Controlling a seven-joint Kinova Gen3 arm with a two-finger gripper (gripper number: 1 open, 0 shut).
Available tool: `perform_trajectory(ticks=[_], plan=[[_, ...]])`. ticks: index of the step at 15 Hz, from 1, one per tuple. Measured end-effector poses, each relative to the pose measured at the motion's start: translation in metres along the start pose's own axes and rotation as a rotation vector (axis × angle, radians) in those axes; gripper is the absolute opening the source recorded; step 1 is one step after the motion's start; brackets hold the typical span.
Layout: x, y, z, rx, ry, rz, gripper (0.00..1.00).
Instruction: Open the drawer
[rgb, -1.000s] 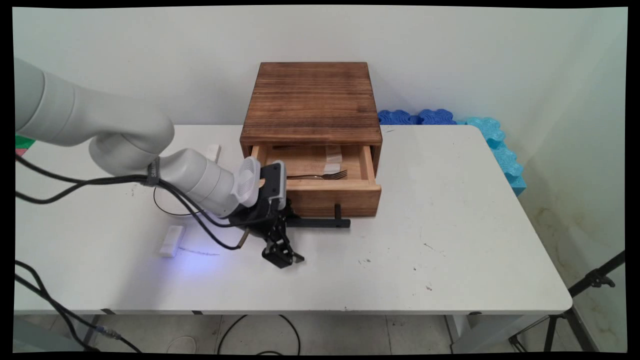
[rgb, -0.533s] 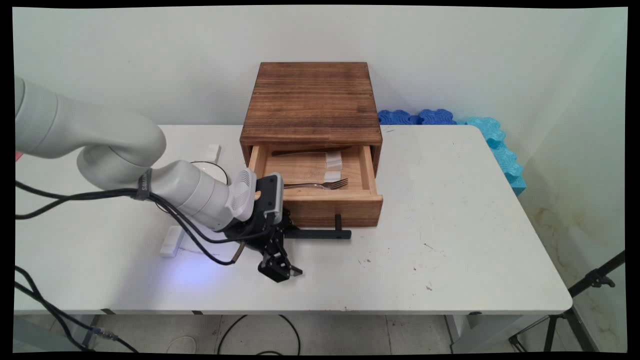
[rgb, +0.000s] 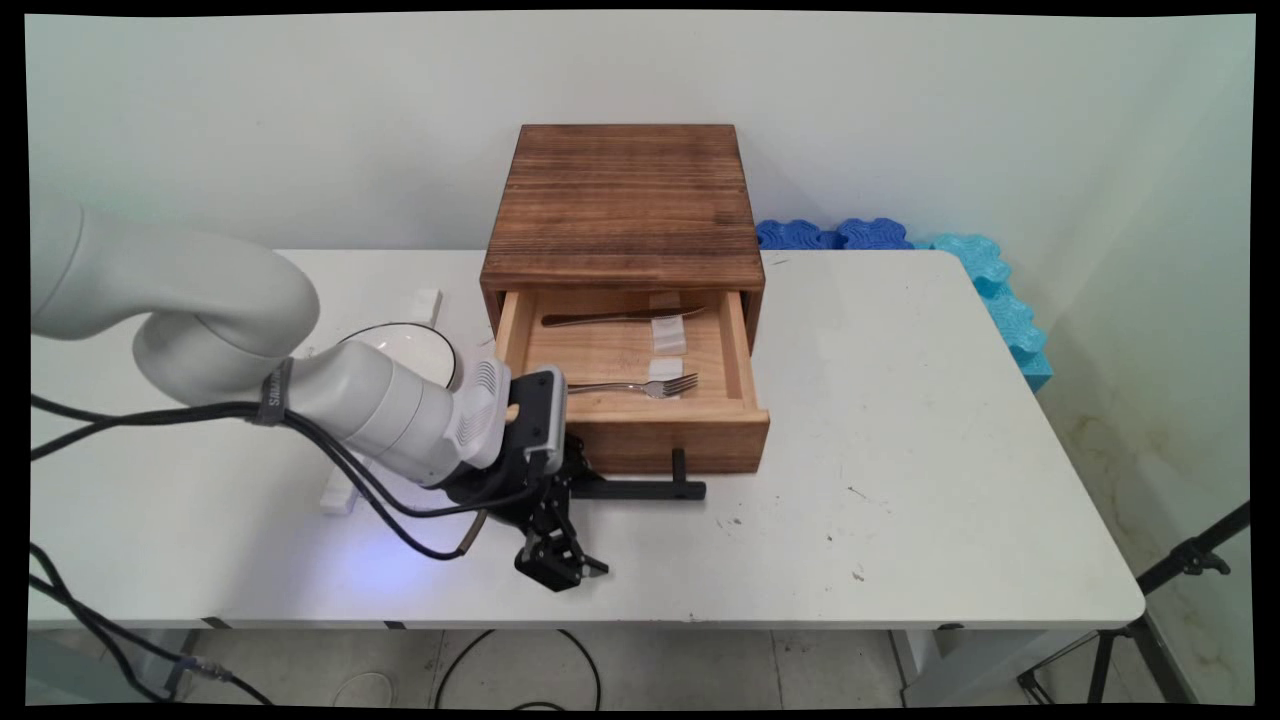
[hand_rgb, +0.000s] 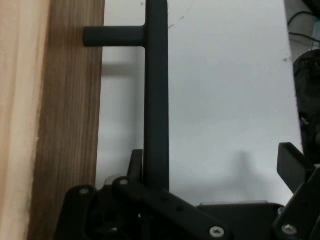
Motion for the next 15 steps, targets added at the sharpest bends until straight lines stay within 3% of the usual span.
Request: perform_trajectory(ticks=[15], plan=[[0.001,0.043,-0.004,-0.038,0.019,0.011,1.00]])
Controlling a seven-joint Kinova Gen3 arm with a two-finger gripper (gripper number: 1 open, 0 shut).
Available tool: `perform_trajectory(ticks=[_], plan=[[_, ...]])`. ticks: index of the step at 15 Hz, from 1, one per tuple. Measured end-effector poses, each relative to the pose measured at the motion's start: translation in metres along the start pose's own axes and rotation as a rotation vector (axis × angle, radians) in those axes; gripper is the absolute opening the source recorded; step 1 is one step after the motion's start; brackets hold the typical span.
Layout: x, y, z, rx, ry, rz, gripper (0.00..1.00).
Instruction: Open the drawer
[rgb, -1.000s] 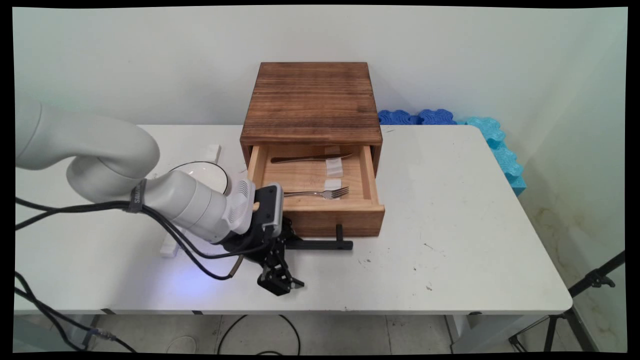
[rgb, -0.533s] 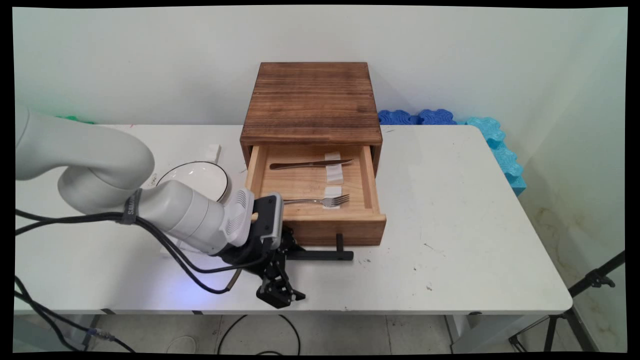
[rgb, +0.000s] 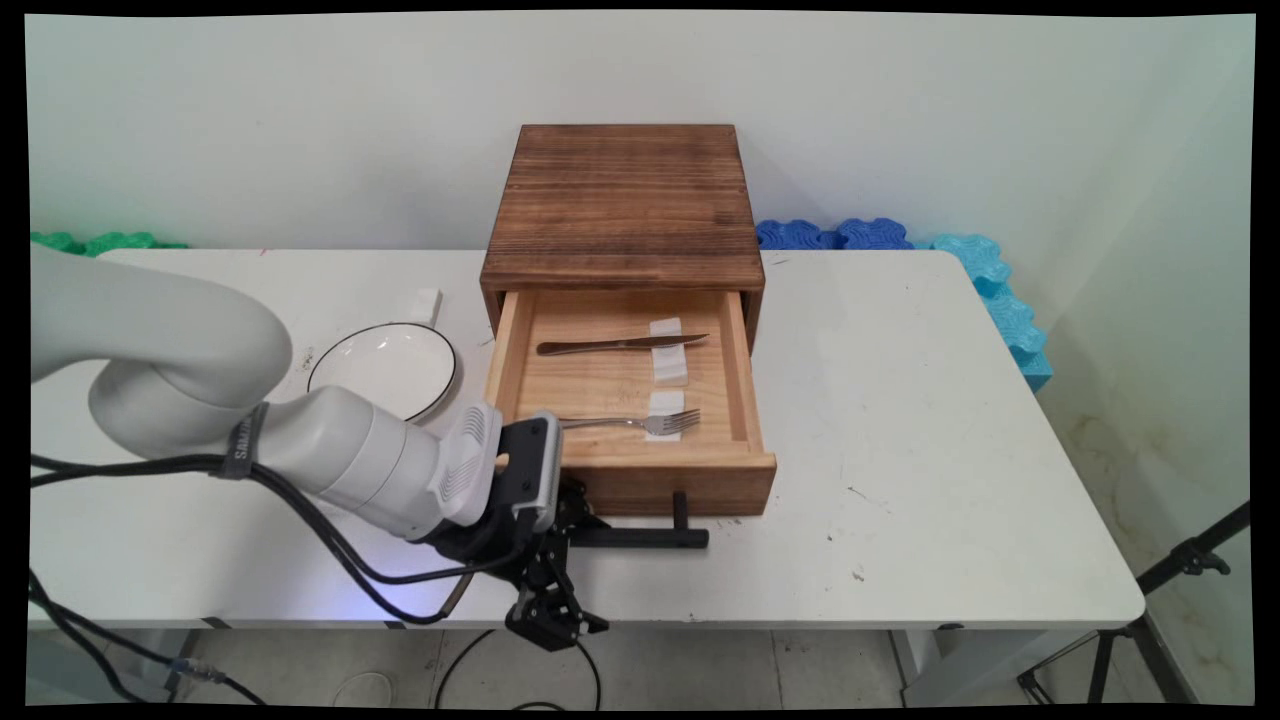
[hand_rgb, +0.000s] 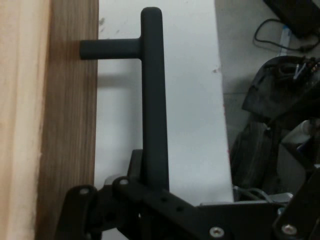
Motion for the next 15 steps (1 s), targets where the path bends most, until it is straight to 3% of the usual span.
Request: perform_trajectory(ticks=[15], plan=[[-0.006,0.032,-0.010,-0.033,0.004,-0.003,1.00]])
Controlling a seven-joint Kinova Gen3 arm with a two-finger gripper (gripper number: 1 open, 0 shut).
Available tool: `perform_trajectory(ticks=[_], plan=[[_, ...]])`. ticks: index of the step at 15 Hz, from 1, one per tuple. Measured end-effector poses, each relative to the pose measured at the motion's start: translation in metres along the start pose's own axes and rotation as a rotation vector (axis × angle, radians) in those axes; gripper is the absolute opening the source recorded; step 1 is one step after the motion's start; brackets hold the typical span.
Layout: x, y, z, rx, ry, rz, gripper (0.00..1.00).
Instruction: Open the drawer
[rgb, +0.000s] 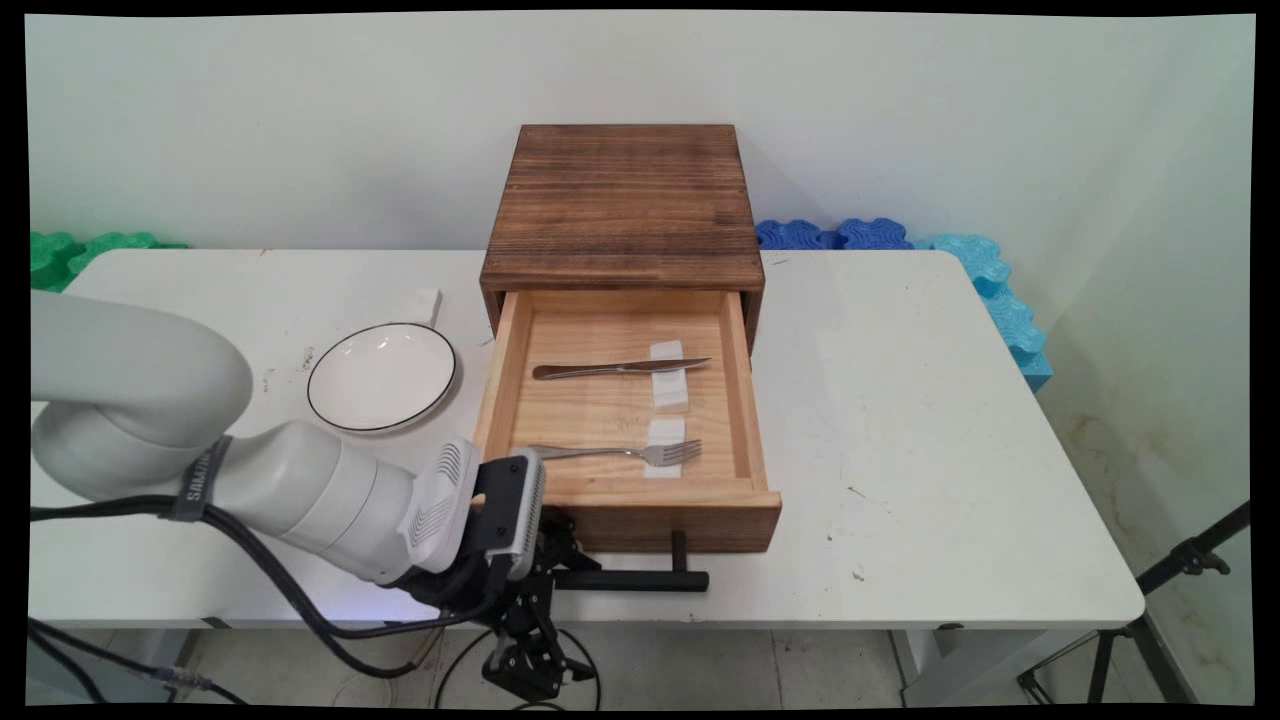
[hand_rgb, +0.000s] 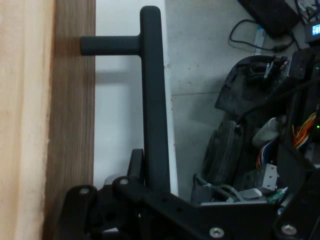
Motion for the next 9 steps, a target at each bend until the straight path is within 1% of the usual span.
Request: perform_trajectory(ticks=[9], plan=[[0.0014,0.0095,-0.0083,-0.009,0.011,0.001,1.00]])
